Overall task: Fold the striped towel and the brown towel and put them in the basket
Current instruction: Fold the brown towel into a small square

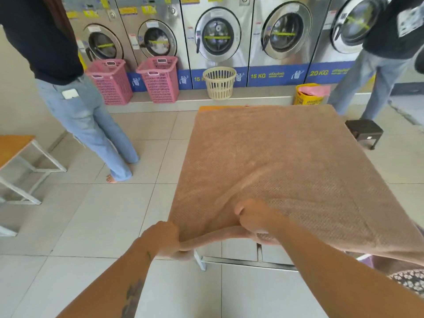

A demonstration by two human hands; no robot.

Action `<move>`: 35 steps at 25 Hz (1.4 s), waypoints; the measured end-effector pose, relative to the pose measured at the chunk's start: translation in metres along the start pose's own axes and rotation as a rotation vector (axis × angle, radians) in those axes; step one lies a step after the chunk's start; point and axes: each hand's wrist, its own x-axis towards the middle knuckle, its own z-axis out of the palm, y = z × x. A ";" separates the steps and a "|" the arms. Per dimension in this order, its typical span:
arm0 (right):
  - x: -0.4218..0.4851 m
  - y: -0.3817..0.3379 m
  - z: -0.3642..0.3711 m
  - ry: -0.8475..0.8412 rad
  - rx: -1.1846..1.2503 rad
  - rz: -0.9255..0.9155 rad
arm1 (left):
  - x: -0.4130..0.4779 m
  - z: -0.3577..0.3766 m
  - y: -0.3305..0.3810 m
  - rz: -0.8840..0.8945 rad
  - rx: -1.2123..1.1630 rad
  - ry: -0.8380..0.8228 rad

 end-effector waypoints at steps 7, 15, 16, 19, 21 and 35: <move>0.004 -0.020 0.007 0.050 0.009 0.087 | 0.020 -0.037 -0.019 0.068 -0.239 0.138; 0.089 -0.102 -0.019 0.156 0.178 0.149 | 0.097 -0.134 -0.073 0.297 -0.513 0.263; 0.098 -0.112 -0.023 0.174 0.172 0.153 | 0.106 -0.146 -0.078 0.322 -0.522 0.269; 0.115 -0.138 -0.027 0.217 0.150 0.176 | 0.132 -0.176 -0.087 0.387 -0.497 0.232; 0.129 -0.146 -0.030 0.241 0.173 0.197 | 0.155 -0.192 -0.085 0.401 -0.489 0.208; 0.273 -0.137 -0.071 0.307 0.128 0.472 | 0.345 -0.263 -0.038 0.354 -0.591 0.236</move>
